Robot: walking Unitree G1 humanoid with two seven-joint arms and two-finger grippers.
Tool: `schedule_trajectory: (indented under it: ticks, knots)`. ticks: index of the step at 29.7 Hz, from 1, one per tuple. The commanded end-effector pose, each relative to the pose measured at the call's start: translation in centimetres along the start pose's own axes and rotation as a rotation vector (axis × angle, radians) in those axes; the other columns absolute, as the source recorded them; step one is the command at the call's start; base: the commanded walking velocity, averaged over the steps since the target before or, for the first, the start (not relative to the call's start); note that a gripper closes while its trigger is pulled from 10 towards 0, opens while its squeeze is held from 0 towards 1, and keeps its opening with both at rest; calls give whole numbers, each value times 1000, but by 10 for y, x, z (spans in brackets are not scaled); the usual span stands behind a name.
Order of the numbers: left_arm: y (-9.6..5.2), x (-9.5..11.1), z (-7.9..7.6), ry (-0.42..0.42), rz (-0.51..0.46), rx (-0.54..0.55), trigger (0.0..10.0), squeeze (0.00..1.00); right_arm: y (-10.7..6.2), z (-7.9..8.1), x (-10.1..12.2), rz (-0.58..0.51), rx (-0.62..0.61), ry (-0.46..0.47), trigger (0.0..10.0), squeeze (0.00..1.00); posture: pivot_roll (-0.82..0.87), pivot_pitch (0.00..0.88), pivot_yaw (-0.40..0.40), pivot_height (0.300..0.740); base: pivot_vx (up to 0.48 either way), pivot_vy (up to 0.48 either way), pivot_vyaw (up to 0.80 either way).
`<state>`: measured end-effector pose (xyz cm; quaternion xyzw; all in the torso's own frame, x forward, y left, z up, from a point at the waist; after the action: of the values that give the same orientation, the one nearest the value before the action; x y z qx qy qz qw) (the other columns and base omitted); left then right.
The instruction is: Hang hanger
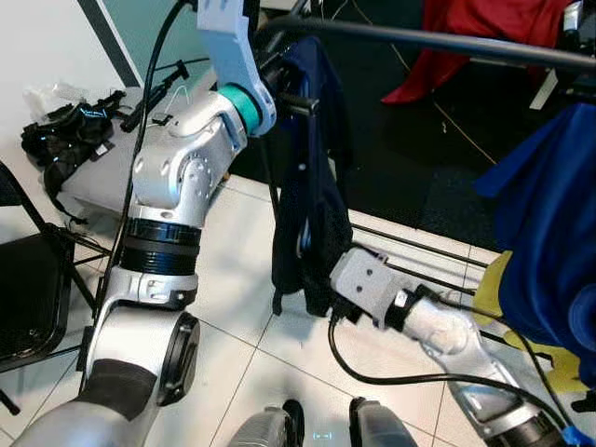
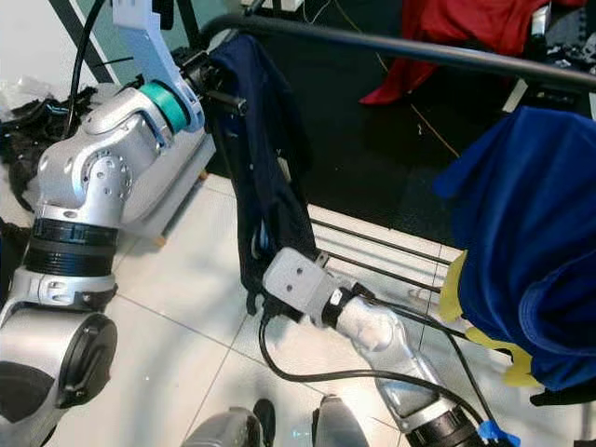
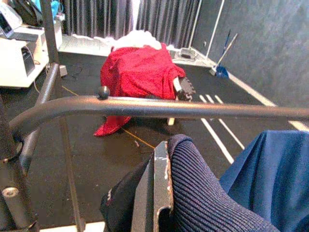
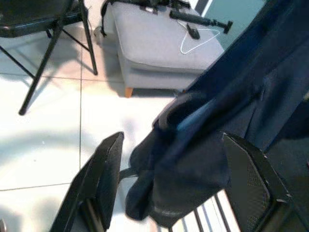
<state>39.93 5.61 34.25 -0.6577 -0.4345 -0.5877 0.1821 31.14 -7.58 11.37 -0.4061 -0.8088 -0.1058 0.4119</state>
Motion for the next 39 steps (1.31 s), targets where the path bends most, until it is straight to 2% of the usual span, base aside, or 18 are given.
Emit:
schedule_trajectory:
  ticks: [1, 4, 6, 8, 12, 15, 18, 20, 24, 27, 30, 32, 33, 34, 39]
  knots:
    - [1, 16, -8, 4, -55, -26, 10000, 0, 9, 10, -6, 22, 26, 2, 10000, 0, -156, 114, 147, 740, 0, 0, 0]
    - [2, 19, -9, 2, -61, -31, 10000, 0, 13, 10, -6, 32, 29, 9, 10000, 0, -152, 114, 147, 740, 0, 0, 0]
    - [2, 24, -11, 3, -73, -38, 10000, 0, 24, 4, -10, 62, -4, 20, 10000, 0, -146, 117, 149, 740, 0, 0, 0]
    - [2, 25, -12, 4, -77, -40, 10000, 0, 26, 2, -12, 75, -18, 27, 10000, 0, -146, 117, 149, 740, 0, 0, 0]
    - [2, 26, -13, 5, -80, -44, 10000, 0, 32, -5, -8, 58, -46, 49, 10000, 0, -139, 120, 153, 740, 0, 0, 0]
    - [3, 26, -13, 6, -80, -47, 10000, 0, 38, -11, 5, -4, -61, 74, 10000, 0, -136, 121, 157, 740, 0, 0, 0]
    - [4, 25, -13, 9, -74, -45, 10000, 0, 45, -12, 31, -122, -38, 102, 10000, 0, -134, 121, 160, 740, 0, 0, 0]
    - [4, 25, -13, 9, -74, -45, 10000, 0, 45, -12, 31, -122, -38, 102, 10000, 0, -134, 121, 160, 740, 0, 0, 0]
    - [5, 23, -12, 11, -69, -41, 10000, 0, 44, -3, 54, -220, 25, 133, 10000, 0, -133, 122, 161, 740, 0, 0, 0]
    - [5, 23, -12, 11, -67, -40, 10000, 0, 40, 5, 60, -234, 60, 121, 10000, 0, -141, 123, 164, 740, 0, 0, 0]
    - [6, 22, -12, 10, -66, -42, 10000, 0, 40, 6, 56, -210, 53, 117, 10000, 0, -141, 123, 164, 740, 0, 0, 0]
    - [7, 23, -13, 8, -67, -46, 10000, 0, 43, 6, 33, -116, 23, 84, 10000, 0, -140, 122, 164, 740, 0, 0, 0]
    - [7, 23, -13, 8, -67, -46, 10000, 0, 43, 6, 33, -116, 23, 84, 10000, 0, -140, 122, 164, 740, 0, 0, 0]
    - [7, 23, -14, 8, -68, -47, 10000, 0, 43, 6, 24, -78, 13, 70, 10000, 0, -140, 121, 164, 740, 0, 0, 0]
    - [6, 23, -13, 8, -68, -46, 10000, 0, 42, 10, 14, -39, 34, 64, 10000, 0, -142, 122, 163, 740, 0, 0, 0]
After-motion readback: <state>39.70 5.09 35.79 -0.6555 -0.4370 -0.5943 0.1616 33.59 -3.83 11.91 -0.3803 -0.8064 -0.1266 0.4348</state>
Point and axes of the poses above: a point about 5 cm out from each wrist's last joint towards the gripper, its own y axis pointing out of the wrist towards the gripper, its own x axis along the axis of the wrist's last joint, z = x × y, the point moved 4 cm from there along y, pointing out of the wrist towards the gripper, and after that the axes turned 9 degrees about -y, right-handed, at the moved point
